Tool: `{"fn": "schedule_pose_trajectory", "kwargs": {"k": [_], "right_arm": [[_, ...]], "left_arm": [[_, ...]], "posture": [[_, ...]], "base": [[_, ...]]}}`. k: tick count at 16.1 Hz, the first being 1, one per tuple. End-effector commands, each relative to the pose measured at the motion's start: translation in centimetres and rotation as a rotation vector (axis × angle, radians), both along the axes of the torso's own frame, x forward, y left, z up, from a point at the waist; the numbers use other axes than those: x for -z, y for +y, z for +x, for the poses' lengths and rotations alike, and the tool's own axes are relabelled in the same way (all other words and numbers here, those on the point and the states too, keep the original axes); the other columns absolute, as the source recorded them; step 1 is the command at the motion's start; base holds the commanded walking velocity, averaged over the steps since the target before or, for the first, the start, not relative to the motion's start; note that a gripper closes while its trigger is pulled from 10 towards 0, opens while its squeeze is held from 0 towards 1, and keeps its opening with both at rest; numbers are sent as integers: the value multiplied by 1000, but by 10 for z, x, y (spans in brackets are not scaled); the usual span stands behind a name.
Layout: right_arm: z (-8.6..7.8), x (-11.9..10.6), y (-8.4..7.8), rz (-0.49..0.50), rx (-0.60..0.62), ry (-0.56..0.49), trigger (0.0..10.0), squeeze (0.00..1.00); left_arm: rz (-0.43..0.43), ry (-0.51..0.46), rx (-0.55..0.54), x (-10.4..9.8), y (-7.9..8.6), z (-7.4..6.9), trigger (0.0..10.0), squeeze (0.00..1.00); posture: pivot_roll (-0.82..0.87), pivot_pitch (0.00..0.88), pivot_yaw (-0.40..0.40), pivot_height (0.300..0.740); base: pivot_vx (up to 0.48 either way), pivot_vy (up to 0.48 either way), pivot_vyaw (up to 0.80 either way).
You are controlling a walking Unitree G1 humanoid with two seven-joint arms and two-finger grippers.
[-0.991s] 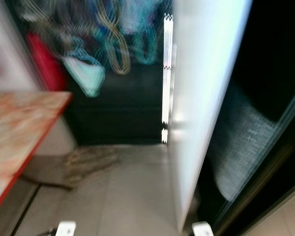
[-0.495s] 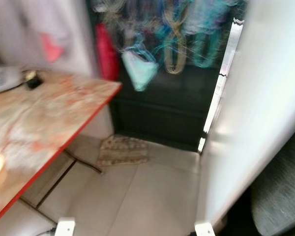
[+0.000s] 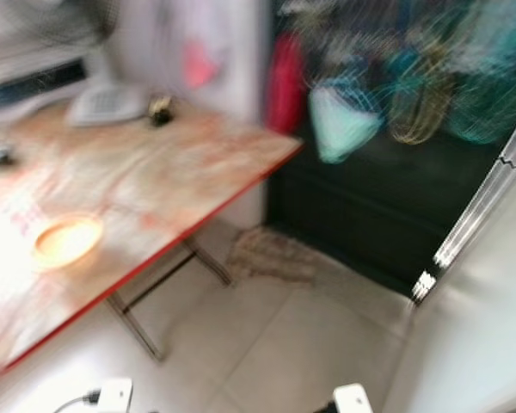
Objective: Restocking fridge
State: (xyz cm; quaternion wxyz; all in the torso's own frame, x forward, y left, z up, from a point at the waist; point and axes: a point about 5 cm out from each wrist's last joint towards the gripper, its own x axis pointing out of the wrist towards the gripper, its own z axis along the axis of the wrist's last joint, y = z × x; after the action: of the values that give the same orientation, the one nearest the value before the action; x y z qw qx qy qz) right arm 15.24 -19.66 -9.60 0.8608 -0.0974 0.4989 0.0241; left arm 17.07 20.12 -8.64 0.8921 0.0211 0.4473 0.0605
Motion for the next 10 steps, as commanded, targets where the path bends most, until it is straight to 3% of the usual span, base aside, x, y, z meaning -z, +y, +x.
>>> {"fn": "schedule_pose_trajectory", "kwargs": {"k": [1,10], "right_arm": [[-4,1,-3,-8,-4,12,10000,0],[-3,1,-5,-14,-15,14,10000,0]], "left_arm": [[2,-3,-9,0,0,0,10000,0],[5,-6,0,0,-2,0,10000,0]], "posture": [[42,2,-24,740],[47,11,-23,740]], "base": [[0,0,800],[0,0,800]]}}
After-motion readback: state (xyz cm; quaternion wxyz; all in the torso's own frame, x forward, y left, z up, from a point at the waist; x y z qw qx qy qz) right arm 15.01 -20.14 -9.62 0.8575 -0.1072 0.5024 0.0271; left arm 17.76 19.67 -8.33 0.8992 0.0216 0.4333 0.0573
